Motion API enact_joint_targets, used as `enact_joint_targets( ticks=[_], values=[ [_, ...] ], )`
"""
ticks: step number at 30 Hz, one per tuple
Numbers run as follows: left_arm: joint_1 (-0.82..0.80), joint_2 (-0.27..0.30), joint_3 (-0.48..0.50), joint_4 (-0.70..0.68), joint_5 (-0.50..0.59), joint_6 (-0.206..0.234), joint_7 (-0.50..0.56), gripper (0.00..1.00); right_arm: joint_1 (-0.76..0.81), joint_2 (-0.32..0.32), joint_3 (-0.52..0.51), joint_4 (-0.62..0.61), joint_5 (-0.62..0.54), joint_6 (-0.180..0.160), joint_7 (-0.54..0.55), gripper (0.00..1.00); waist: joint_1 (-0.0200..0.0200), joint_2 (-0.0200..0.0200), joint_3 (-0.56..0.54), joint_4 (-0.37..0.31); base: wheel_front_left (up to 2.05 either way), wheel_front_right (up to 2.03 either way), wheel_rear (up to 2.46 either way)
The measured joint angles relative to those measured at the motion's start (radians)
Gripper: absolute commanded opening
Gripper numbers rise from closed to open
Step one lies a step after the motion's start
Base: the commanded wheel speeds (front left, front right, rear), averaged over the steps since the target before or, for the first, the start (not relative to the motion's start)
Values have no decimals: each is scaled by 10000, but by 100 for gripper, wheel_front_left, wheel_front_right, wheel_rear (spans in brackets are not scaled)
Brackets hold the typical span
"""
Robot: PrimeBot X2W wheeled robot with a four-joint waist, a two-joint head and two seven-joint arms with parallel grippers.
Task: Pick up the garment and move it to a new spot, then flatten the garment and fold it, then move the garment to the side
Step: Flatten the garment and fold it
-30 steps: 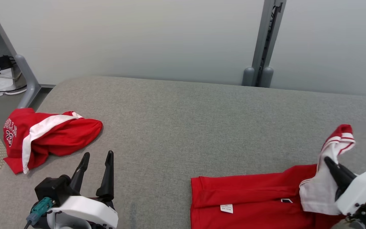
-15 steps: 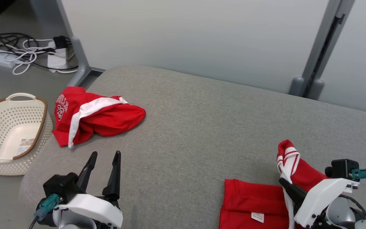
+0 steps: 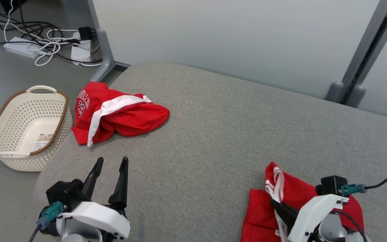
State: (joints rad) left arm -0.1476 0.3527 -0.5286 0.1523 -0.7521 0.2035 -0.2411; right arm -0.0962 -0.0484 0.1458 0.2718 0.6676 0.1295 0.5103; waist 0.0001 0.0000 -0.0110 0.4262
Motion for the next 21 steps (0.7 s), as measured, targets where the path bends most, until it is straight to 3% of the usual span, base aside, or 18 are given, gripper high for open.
enact_joint_targets(
  ticks=[5,9,16,21],
  values=[
    [-15,-8,10,52,-38,2,0,100,-273,8,401,104,401,0,-497,100,-1,0,6,-338,0,0,0],
    [-7,-4,25,77,-63,13,-2,100,-411,25,431,-577,1081,2,-1051,100,0,0,-37,-724,0,0,0],
    [53,-75,40,82,-84,46,-52,100,-271,-560,-959,-1822,848,2,-1695,100,-1,0,-192,-1415,0,0,0],
    [68,-115,48,84,-94,56,-63,100,202,-980,-2052,-2027,347,2,-1722,100,-1,0,-223,-1670,0,0,0]
  ],
)
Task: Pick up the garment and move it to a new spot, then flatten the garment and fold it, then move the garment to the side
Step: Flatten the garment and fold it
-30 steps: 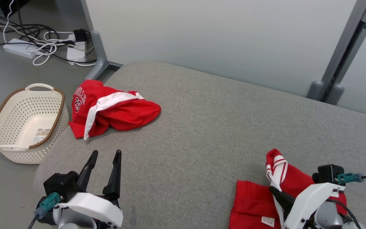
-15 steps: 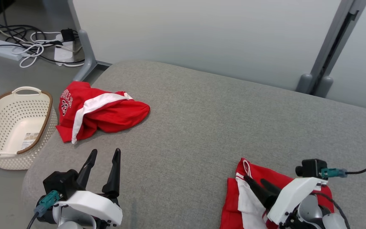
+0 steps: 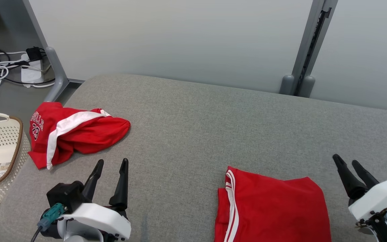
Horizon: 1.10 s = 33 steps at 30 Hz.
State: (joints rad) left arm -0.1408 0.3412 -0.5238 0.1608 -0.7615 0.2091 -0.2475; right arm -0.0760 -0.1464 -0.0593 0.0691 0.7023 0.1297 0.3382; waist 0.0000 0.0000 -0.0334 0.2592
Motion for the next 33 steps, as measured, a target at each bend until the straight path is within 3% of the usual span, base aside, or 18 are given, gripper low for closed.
enact_joint_targets(
  ticks=[8,16,23,33],
  values=[
    [14,2,21,35,10,-42,-38,100,660,-23,-767,-115,-897,0,-644,100,1,0,11,5,0,0,0],
    [517,13,431,-92,136,25,-127,100,1212,36,-924,-1053,-1709,0,-2011,100,0,0,-8,-515,0,0,0],
    [929,-102,1022,-362,512,10,-144,100,1915,59,-694,-1722,-2182,0,-3001,100,1,0,-25,-1079,0,0,0],
    [1399,-554,1933,-715,1551,-303,-159,100,2663,-159,-56,-1605,-2629,0,-4171,100,0,0,-71,-1703,0,0,0]
  ],
)
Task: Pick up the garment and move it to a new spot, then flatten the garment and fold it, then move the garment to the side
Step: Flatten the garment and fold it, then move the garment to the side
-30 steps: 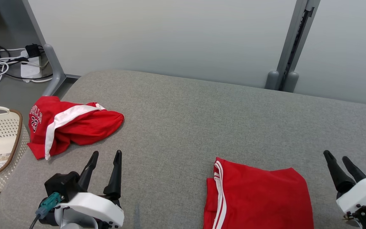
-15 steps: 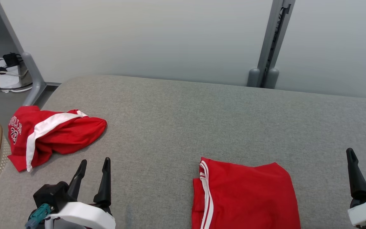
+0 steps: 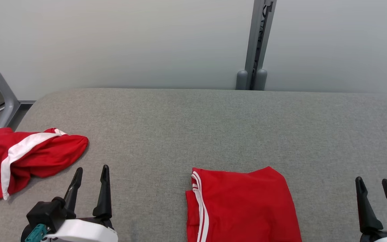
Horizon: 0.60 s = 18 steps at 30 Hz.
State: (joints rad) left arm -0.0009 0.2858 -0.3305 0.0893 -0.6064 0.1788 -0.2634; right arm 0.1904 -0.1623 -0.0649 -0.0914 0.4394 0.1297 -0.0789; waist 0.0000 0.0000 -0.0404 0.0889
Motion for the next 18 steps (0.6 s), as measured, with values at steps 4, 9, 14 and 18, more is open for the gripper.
enact_joint_targets(
  ticks=[4,9,14,18],
  values=[
    [202,-217,280,-10,355,-207,0,100,52,-23,171,125,-138,0,-322,100,0,0,4,-204,0,0,0],
    [217,-422,500,130,702,-466,0,100,38,-86,391,261,-270,0,-453,100,0,0,19,-417,0,0,0],
    [215,-612,639,284,957,-675,0,100,11,-146,466,324,-307,0,-458,100,0,1,6,-514,0,0,0],
    [210,-727,681,382,1074,-800,0,100,10,-178,518,360,-359,0,-426,100,0,0,3,-472,0,0,0]
  ],
)
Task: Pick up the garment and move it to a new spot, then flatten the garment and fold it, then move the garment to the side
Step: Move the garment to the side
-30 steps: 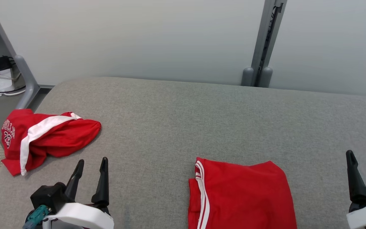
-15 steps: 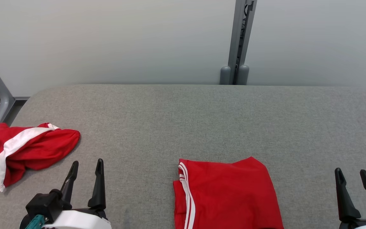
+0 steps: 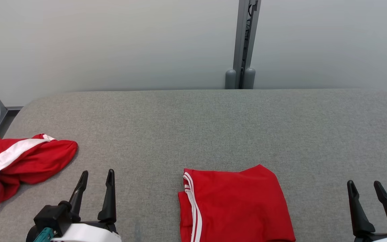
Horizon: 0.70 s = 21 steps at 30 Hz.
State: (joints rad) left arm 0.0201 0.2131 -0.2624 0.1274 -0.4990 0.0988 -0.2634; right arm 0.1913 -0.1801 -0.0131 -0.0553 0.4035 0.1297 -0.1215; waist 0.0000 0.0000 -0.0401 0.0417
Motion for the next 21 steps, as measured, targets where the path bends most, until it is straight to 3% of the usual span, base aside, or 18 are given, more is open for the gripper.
enact_joint_targets(
  ticks=[8,21],
  values=[
    [-99,-86,79,77,104,-113,0,100,-898,-15,1005,690,426,0,1045,100,0,0,115,106,0,0,0],
    [-494,-236,-167,414,161,-318,6,100,-2901,301,1670,4738,1233,0,3081,100,0,0,145,1064,0,0,0]
  ],
)
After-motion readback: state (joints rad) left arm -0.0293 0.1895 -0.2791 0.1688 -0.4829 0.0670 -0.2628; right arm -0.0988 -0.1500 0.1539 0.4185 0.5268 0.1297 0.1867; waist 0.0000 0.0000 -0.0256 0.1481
